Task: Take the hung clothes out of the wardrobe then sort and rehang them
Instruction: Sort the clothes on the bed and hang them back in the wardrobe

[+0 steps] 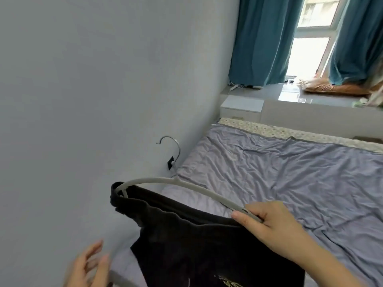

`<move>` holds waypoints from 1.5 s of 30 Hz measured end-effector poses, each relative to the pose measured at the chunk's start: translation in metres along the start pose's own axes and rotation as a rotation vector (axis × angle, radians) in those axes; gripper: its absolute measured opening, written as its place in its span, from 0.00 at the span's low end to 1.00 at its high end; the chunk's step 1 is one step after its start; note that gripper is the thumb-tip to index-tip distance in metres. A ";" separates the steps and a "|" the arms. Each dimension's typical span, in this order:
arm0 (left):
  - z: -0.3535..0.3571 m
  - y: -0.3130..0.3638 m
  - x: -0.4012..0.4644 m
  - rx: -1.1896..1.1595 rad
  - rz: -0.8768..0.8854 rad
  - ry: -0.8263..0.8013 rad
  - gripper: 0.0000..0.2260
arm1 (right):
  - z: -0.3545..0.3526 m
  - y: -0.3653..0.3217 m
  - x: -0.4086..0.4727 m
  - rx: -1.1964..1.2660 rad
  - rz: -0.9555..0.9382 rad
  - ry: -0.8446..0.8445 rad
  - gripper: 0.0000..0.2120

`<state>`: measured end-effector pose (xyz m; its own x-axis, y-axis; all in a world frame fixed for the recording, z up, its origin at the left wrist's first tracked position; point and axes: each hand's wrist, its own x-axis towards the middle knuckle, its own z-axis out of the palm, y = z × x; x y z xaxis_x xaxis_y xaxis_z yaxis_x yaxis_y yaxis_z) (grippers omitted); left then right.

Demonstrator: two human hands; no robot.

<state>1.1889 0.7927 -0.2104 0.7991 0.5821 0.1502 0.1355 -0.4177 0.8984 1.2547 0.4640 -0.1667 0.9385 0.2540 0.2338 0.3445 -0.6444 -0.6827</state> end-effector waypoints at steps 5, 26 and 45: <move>-0.132 0.060 0.000 0.209 0.173 0.171 0.30 | -0.038 -0.113 0.003 0.031 -0.223 -0.119 0.25; -0.316 0.190 -0.456 0.471 -0.371 0.869 0.19 | -0.043 -0.323 -0.104 0.354 -0.913 -0.832 0.27; -0.313 0.324 -1.050 0.582 -0.978 1.704 0.21 | -0.092 -0.464 -0.662 0.450 -1.445 -1.738 0.25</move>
<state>0.2104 0.2642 0.0521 -0.8329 0.4866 0.2638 0.4966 0.4465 0.7443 0.4762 0.5286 0.0590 -0.8220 0.5610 0.0982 0.2812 0.5498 -0.7865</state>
